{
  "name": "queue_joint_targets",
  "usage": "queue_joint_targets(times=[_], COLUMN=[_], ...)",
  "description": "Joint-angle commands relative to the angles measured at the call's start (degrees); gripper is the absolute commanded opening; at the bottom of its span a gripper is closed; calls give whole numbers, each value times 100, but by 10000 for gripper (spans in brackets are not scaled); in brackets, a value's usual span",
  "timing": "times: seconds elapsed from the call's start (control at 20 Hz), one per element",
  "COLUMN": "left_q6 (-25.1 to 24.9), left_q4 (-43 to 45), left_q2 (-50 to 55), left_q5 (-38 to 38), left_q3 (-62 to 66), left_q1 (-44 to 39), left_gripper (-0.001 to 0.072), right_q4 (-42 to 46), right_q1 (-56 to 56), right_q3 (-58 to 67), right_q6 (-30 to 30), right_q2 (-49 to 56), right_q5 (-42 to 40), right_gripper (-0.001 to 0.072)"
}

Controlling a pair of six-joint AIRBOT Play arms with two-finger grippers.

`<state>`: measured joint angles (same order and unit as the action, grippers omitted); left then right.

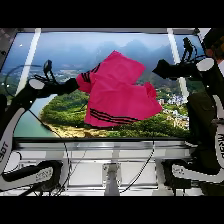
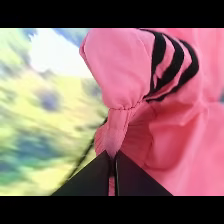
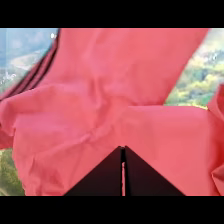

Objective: Fold the clothes and pants, and hang the long-sleeved shirts on hangers.

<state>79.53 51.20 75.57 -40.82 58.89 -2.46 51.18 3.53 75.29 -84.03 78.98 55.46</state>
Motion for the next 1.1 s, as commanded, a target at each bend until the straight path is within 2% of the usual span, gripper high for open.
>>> queue_joint_targets(times=[0.0,0.3,0.45,0.5,0.55,0.6,0.65,0.8,0.9,0.95,1.0,1.05], left_q6=[774,774,772,772,772,772,772,772,774,774,774,774], left_q4=[2511,4293,4636,4636,4634,4638,4677,4994,5075,5080,5056,5012], left_q2=[-212,-4,214,258,297,319,321,273,197,151,111,83], left_q5=[-673,-352,7,127,256,326,348,197,28,-68,-151,-278], left_q3=[597,669,669,669,669,669,669,669,669,669,669,669], left_q1=[-81,-278,-256,-251,-243,-232,-219,-155,-90,-79,-68,-66], left_gripper=[5,6,9,24,148,278,309,309,304,278,234,3], right_q4=[26,28,31,31,33,44,61,127,184,299,413,483], right_q1=[-2,-7,-7,-7,-7,-7,-7,-7,-7,-7,9,52], right_q3=[0,0,0,0,0,0,0,0,0,0,0,0], right_q6=[-50,-79,-92,-92,-92,-92,-90,-90,-90,-94,-111,-262], right_q2=[109,273,293,293,293,293,293,293,293,295,313,348], right_q5=[192,358,352,339,334,304,214,-415,-1051,-1322,-1473,-1482], right_gripper=[8,8,11,45,130,246,274,273,264,260,168,60])
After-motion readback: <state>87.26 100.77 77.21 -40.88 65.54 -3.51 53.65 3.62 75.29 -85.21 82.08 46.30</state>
